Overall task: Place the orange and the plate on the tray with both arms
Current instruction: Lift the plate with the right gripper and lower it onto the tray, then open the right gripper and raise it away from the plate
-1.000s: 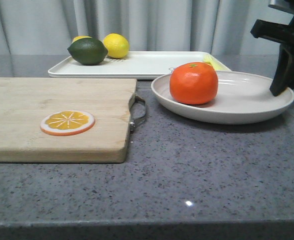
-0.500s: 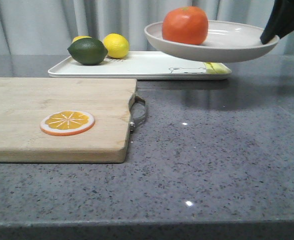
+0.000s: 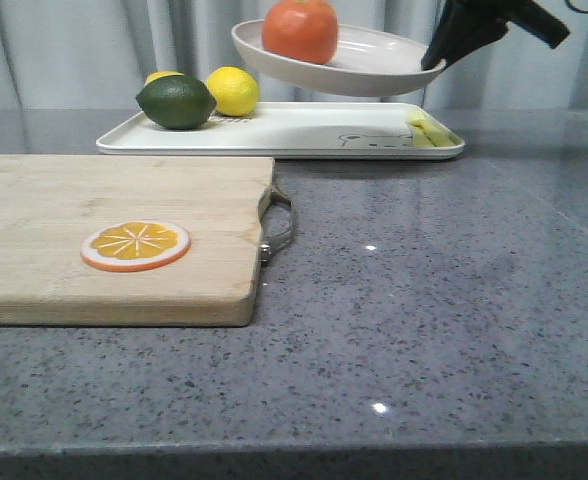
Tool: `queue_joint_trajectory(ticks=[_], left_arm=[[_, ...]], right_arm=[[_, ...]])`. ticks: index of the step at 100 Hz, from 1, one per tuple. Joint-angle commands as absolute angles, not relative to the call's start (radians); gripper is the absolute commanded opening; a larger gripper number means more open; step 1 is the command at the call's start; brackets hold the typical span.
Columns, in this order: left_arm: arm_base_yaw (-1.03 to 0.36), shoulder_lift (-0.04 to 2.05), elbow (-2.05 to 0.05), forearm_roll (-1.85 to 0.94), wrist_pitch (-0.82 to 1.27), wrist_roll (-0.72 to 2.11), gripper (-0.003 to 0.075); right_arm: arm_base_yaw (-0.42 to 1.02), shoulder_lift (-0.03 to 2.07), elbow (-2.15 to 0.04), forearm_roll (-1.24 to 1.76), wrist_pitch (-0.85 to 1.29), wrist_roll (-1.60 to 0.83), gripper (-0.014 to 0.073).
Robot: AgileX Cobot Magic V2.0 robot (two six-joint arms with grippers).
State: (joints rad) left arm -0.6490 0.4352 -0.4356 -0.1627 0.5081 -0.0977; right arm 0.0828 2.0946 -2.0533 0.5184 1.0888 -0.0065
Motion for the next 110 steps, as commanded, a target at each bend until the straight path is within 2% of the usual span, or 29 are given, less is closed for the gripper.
queue_joint_trajectory(ticks=[1,19,33,79,110], left_arm=[[-0.65,0.44,-0.461,-0.17,0.444,-0.106,-0.0019],[-0.65,0.44,-0.461,-0.17,0.444,-0.106,-0.0019],[-0.65,0.44,-0.461,-0.17,0.444,-0.106,-0.0019],[-0.65,0.44,-0.461,-0.166,0.412,-0.106,-0.0019],[-0.65,0.44,-0.461,-0.166,0.409,-0.106,-0.0019]], right_arm=[[0.085,2.104,-2.189,0.565,1.082,0.025,-0.0059],[0.085,2.248,-2.402,0.564,1.117,0.071,-0.0059],[0.089,2.32,-2.489,0.564,1.108,0.083,-0.0059],[0.09,2.373,-2.506,0.548,1.071,0.084,-0.0053],[0.09,2.374,-2.506,0.537,1.073,0.084,0.0092]])
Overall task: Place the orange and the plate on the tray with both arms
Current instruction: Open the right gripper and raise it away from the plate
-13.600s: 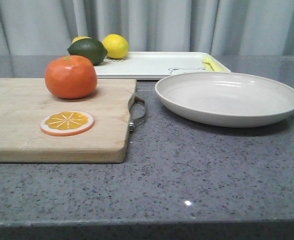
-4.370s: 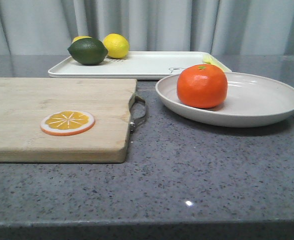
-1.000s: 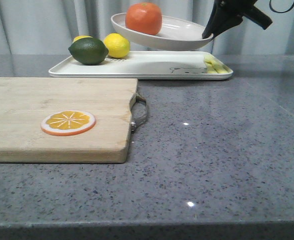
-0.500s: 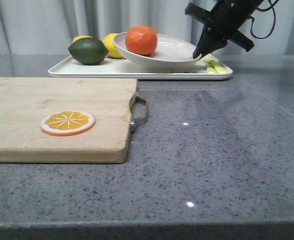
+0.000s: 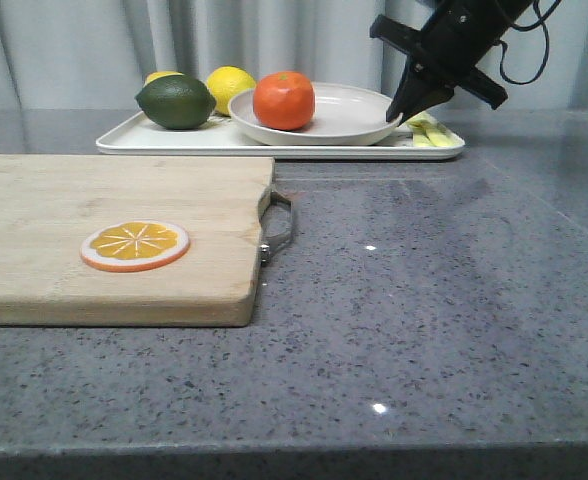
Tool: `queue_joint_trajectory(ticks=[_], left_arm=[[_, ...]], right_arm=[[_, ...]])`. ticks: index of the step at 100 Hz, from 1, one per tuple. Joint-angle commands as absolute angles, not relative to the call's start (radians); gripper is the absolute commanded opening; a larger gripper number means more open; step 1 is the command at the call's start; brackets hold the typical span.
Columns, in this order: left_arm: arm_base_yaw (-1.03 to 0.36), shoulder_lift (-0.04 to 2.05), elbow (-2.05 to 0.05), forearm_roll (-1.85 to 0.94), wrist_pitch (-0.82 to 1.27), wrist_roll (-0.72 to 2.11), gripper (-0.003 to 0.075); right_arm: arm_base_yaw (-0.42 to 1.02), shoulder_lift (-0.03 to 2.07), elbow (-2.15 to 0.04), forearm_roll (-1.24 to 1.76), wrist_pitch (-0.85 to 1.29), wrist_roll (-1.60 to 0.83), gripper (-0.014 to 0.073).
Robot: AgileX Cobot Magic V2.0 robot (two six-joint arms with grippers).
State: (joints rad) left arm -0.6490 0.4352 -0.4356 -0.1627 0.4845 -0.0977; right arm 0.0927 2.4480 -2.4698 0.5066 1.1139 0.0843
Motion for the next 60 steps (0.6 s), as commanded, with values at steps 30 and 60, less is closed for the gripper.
queue_joint_trajectory(ticks=[30,60], left_arm=[[-0.65,0.44,-0.461,-0.166,0.409,-0.106,-0.0019],[-0.65,0.44,-0.461,-0.166,0.409,-0.106,-0.0019]], right_arm=[[0.09,2.355,-2.507,0.537,1.082,0.082,0.0101],[0.09,2.348,-2.507,0.537,1.085,0.081,0.0102]])
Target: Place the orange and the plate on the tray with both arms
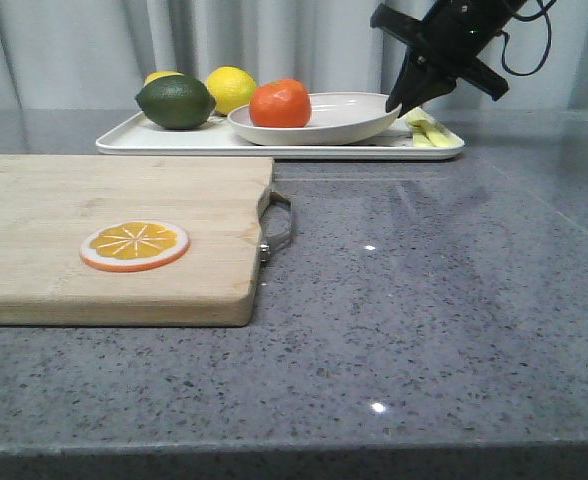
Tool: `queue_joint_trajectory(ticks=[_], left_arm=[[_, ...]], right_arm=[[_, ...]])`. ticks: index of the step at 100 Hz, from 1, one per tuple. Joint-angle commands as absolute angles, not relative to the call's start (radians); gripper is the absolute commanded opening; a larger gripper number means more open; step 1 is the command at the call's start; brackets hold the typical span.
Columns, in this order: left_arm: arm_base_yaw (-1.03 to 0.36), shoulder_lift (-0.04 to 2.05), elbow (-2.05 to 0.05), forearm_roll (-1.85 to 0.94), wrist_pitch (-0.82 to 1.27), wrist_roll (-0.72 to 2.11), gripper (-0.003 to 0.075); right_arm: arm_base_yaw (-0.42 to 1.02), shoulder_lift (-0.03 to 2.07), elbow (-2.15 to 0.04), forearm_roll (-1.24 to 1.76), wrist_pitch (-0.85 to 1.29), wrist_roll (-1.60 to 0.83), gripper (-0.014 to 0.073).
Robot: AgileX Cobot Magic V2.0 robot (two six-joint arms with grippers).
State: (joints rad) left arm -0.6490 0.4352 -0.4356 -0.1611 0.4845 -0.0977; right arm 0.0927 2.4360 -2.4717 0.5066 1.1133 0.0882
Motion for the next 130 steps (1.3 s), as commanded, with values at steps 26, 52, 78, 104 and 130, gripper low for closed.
queue_joint_trajectory(ticks=[26,52,78,104,130], left_arm=[[-0.65,0.44,-0.461,-0.166,0.409,-0.106,-0.0019],[-0.65,0.44,-0.461,-0.166,0.409,-0.106,-0.0019],[-0.65,0.44,-0.461,-0.166,0.409,-0.106,-0.0019],[-0.65,0.44,-0.461,-0.166,0.409,-0.106,-0.0019],[-0.65,0.44,-0.461,-0.166,0.423,-0.106,-0.0019]], right_arm=[[0.089,2.348,-2.507,0.537,1.099,0.081,0.0361],[0.078,2.312,-2.507,0.514,1.164,0.068,0.0412],[0.078,2.209,-2.507,0.442,1.272,0.027,0.03],[0.079,2.131,-2.502,0.429,1.338,0.027,-0.0046],[0.079,2.027,-2.502,0.422,1.339,0.027,-0.0068]])
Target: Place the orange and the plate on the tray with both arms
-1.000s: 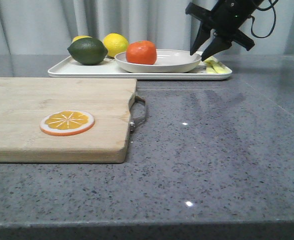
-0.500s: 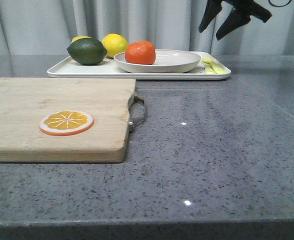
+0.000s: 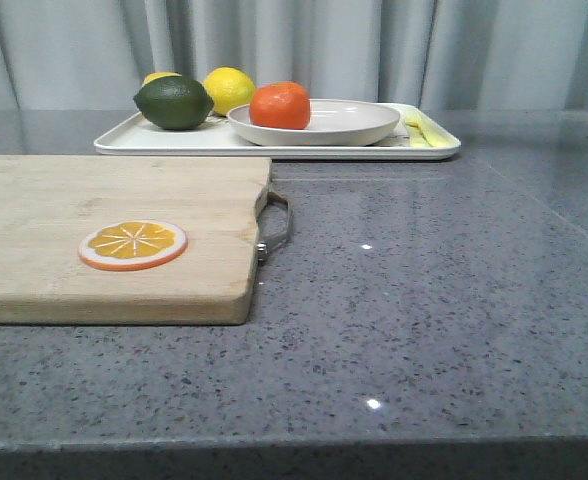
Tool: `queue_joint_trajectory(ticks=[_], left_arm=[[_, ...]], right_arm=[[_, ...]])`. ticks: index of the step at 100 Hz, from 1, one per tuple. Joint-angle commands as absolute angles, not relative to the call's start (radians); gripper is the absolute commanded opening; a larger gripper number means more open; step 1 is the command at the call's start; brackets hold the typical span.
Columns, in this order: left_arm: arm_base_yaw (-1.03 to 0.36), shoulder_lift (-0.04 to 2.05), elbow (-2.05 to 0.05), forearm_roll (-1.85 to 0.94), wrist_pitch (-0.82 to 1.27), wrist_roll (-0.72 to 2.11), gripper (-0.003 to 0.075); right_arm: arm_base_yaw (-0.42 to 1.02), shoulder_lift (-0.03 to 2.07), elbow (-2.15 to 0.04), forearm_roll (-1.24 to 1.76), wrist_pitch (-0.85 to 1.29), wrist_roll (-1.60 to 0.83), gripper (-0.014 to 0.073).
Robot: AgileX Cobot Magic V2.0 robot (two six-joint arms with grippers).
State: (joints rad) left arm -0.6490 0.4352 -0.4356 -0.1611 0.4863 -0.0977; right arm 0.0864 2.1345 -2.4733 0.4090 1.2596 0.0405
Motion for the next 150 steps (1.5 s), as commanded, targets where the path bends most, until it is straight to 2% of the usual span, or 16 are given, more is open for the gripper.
queue_joint_trajectory(ticks=[1,22,41,63,102,130,150], left_arm=[[-0.65,0.44,-0.461,-0.166,0.421,-0.106,-0.0019],[-0.65,0.44,-0.461,-0.173,0.387,-0.106,-0.0019],[-0.65,0.44,-0.461,-0.188,0.386,-0.106,-0.0019],[-0.65,0.44,-0.461,-0.19,0.386,-0.106,-0.0019],[-0.65,0.44,-0.461,-0.185,0.351,-0.106,-0.0019],[-0.65,0.44,-0.461,-0.181,0.348,-0.106,-0.0019],[-0.65,0.44,-0.461,-0.181,0.348,-0.106,-0.0019]], right_arm=[[0.08,2.024,-2.502,0.42,1.339,0.027,-0.0068],[0.081,1.929,-2.486,0.412,1.34,0.027,-0.0068],[0.081,1.802,-2.337,0.381,1.339,0.027,-0.0068],[0.081,1.597,-2.017,0.23,1.294,0.015,-0.0068],[0.081,1.136,-1.399,0.221,0.973,-0.056,-0.0068],[0.081,0.803,-1.051,0.221,0.83,-0.07,-0.0068],[0.081,0.604,-0.888,0.221,0.801,-0.07,-0.0068]])
